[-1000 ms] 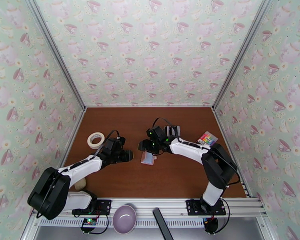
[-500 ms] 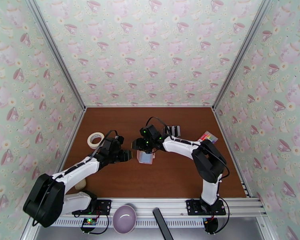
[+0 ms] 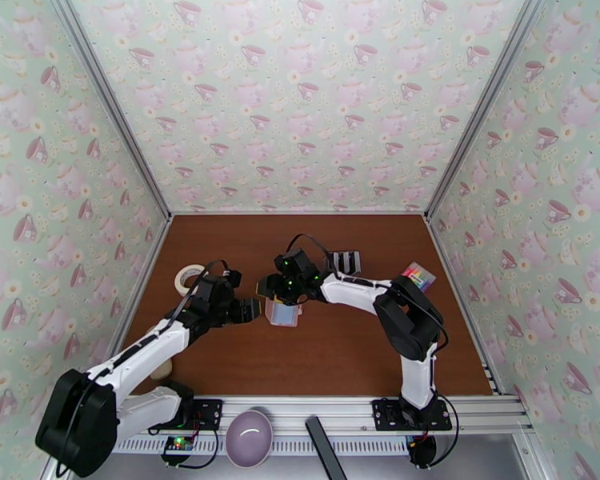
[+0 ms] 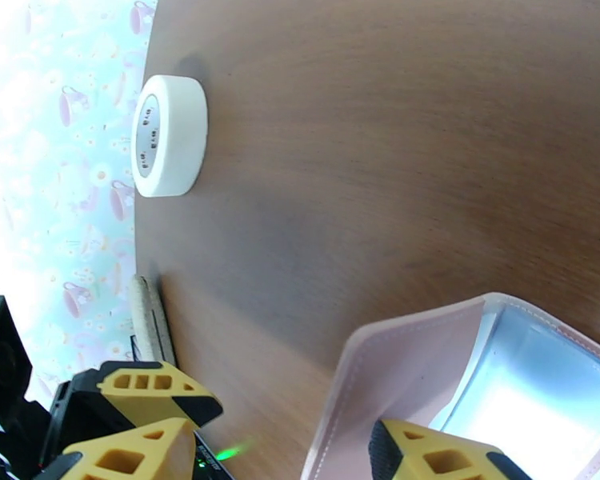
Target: Put the credit cards into the card holder
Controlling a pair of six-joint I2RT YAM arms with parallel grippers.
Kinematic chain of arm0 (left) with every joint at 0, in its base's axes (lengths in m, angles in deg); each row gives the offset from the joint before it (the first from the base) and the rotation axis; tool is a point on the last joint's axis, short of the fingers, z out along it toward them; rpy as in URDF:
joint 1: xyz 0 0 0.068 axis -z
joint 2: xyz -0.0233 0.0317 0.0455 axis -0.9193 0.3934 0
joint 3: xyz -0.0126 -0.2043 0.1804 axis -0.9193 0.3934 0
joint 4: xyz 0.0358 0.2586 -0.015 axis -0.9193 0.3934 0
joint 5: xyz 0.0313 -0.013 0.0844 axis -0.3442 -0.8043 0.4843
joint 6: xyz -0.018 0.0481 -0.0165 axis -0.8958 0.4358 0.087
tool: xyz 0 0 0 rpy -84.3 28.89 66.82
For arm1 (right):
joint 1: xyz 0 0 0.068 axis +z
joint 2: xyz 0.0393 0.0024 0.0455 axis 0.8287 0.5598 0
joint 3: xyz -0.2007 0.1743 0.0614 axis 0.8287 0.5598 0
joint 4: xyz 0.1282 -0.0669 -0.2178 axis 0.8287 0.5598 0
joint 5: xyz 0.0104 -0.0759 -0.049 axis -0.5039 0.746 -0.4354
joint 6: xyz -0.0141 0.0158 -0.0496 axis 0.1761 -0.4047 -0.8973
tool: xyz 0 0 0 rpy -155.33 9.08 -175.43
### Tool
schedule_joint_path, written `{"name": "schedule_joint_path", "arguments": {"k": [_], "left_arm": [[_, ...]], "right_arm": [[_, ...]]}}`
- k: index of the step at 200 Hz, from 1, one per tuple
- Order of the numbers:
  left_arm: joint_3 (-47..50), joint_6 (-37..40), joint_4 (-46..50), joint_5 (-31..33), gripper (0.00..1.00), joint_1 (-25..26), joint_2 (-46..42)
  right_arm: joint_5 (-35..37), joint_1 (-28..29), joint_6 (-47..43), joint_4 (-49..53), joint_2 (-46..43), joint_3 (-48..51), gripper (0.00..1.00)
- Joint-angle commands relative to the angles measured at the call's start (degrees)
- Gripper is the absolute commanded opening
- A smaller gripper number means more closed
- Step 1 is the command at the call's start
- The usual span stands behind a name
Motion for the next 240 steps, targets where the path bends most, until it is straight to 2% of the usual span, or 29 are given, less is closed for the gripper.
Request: {"name": "schedule_joint_path", "arguments": {"k": [1, 44, 92, 120, 150, 205, 240], "left_arm": [[1.01, 0.39, 0.16, -1.94, 0.65, -0.21, 0.21], [5.71, -2.38, -6.29, -5.15, 0.65, -0.05, -5.41], [5.74, -2.46, -10.16, -6.22, 0.59, 2.36, -4.36], [4.63, -2.25, -10.40, -4.03, 0.57, 4.20, -2.59], [2.39, -1.25, -8.61, 1.01, 0.54, 6.58, 1.37], [3.71, -2.46, -11.89, 8.30, 0.38, 8.94, 2.17], [5.81, -3.30, -13.31, 13.80, 0.21, 8.94, 0.23]], "right_arm": [[-1.48, 0.38, 1.89, -1.80, 1.64, -0.69, 0.63], [-2.53, 0.38, 3.60, -4.28, 2.10, -0.18, 0.63], [-2.93, 0.31, 4.40, -4.93, 2.67, -0.38, 0.63], [-3.48, 0.36, 5.24, -6.11, 3.05, -0.28, 0.63], [-3.72, 0.30, 5.59, -6.60, 3.33, -0.27, 0.63], [-4.02, 0.37, 6.04, -7.44, 3.16, 0.02, 0.63], [-4.11, 0.37, 6.08, -7.72, 3.07, 0.45, 0.63]]}}
